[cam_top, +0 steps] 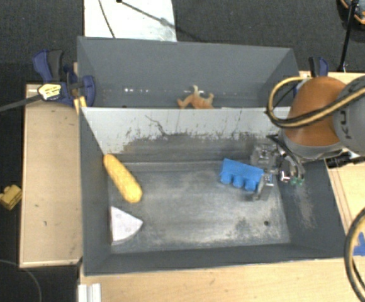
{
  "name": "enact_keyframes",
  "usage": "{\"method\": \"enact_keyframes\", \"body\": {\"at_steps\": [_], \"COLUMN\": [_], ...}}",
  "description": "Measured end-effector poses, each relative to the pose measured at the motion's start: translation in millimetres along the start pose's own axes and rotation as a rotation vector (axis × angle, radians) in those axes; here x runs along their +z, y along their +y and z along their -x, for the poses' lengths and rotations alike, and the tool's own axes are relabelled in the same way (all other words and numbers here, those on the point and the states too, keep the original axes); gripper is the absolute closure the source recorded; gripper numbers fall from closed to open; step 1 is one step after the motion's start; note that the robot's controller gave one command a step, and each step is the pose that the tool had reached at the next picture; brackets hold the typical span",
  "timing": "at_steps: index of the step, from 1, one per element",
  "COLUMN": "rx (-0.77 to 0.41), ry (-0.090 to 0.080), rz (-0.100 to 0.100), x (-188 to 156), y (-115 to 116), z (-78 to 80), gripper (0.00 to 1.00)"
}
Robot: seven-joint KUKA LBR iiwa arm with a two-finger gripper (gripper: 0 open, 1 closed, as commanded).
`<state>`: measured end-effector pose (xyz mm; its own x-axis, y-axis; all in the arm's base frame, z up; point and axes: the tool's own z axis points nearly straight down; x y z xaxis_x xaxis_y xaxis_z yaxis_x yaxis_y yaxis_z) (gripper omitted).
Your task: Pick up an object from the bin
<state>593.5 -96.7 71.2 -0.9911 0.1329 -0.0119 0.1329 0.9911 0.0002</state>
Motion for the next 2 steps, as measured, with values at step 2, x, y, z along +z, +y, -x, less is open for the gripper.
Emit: {"method": "enact_keyframes", "body": {"at_steps": [2], "rx": [0.245], "ry": [0.009], "rz": [-0.001], "x": [0.1], "y": [-12.2], "z": [-7.4], "gripper": [1.0]}}
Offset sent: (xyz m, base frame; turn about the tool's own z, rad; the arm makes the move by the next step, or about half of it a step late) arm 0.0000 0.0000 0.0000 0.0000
